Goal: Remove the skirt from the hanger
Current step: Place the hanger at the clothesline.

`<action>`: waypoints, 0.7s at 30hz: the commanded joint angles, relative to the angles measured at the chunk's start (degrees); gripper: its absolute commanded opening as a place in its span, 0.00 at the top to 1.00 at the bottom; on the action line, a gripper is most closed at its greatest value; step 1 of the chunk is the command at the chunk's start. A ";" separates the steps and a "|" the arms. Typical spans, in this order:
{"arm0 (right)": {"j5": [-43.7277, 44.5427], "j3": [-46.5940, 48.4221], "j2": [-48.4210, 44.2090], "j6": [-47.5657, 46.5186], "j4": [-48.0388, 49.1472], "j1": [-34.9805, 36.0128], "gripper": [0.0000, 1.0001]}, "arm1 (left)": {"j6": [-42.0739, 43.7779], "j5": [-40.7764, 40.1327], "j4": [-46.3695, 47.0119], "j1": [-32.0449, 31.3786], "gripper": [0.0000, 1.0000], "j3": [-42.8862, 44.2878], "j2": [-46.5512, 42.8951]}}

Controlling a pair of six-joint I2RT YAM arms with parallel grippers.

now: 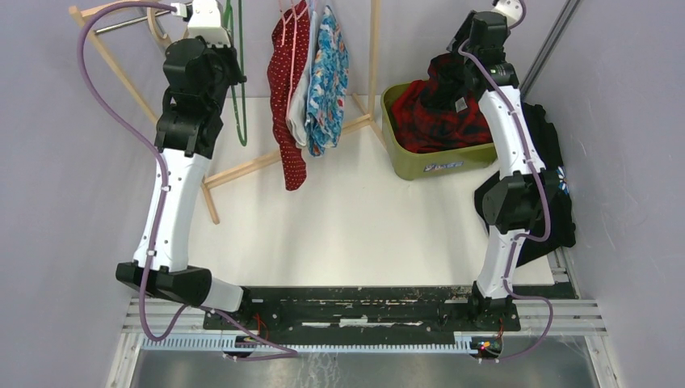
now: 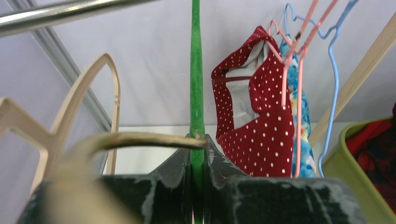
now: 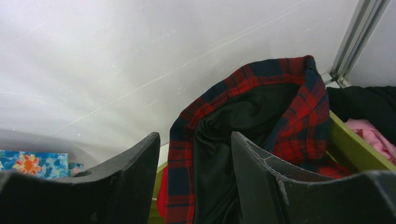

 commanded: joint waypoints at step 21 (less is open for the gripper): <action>-2.42 3.01 -0.53 3.76 -0.39 -3.37 0.38 | -11.01 12.56 16.39 9.57 0.97 5.65 11.26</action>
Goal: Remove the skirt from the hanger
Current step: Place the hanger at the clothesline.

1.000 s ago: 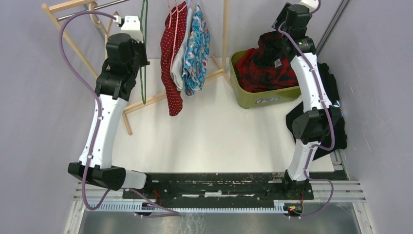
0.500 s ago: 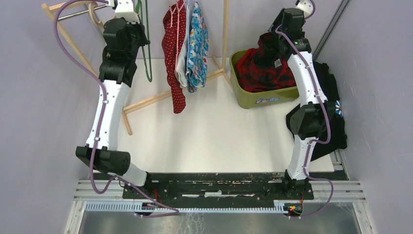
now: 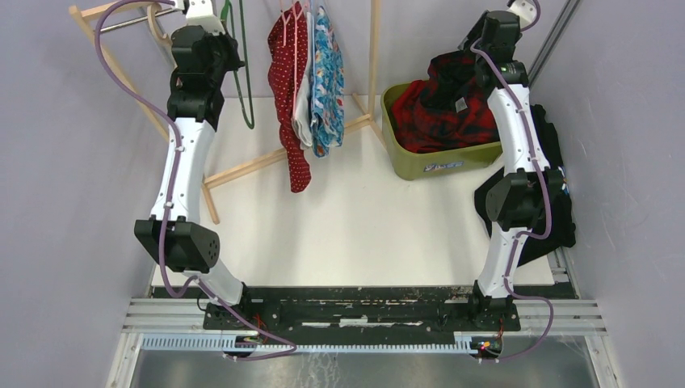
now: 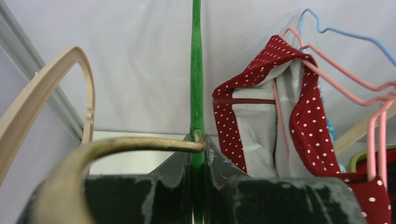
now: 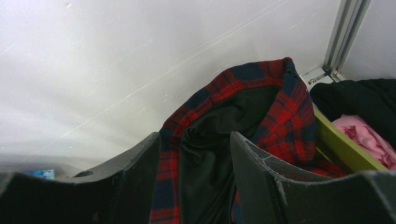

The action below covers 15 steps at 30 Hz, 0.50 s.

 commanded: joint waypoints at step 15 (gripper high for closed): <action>-1.23 -0.15 -1.77 2.37 0.63 -1.01 0.39 | -13.33 15.72 27.60 4.81 0.97 -9.11 -6.27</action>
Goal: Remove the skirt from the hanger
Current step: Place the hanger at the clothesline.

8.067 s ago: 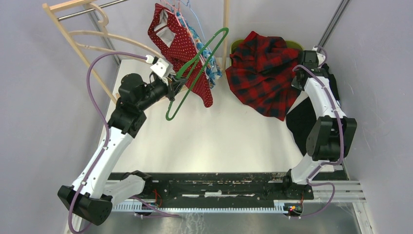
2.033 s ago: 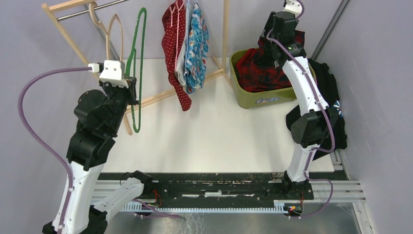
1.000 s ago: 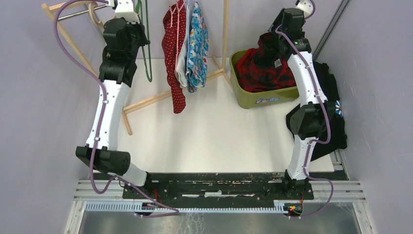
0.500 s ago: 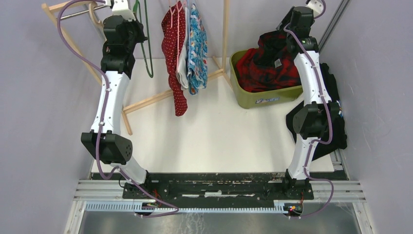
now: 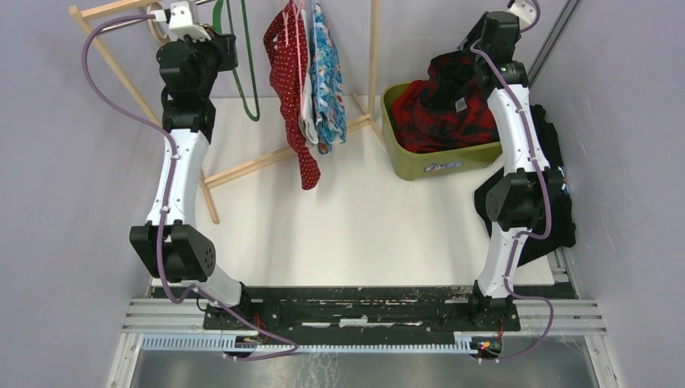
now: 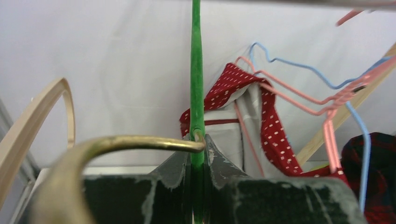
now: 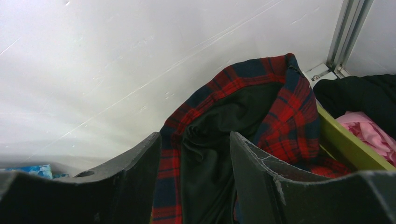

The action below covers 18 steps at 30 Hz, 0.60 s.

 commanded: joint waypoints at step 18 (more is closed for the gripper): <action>-2.36 -0.57 -2.57 2.95 1.35 -0.72 0.41 | -7.14 11.94 10.48 -0.14 0.97 4.30 -4.21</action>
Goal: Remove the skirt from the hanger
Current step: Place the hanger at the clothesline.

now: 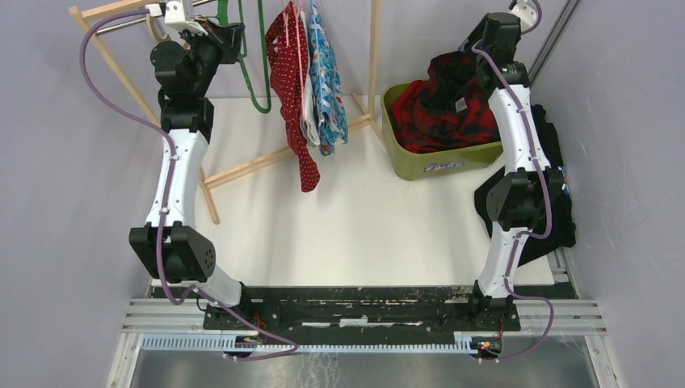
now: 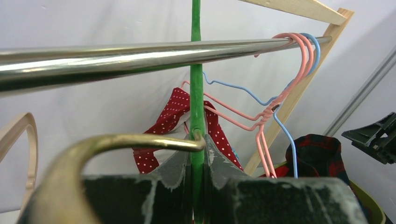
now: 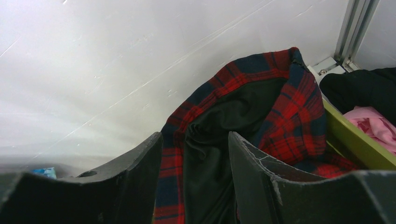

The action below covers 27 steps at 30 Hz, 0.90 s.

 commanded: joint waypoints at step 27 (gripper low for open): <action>-1.18 -1.50 -5.49 -0.48 2.17 -1.61 0.42 | 5.85 -17.05 -32.11 0.04 0.97 14.29 9.91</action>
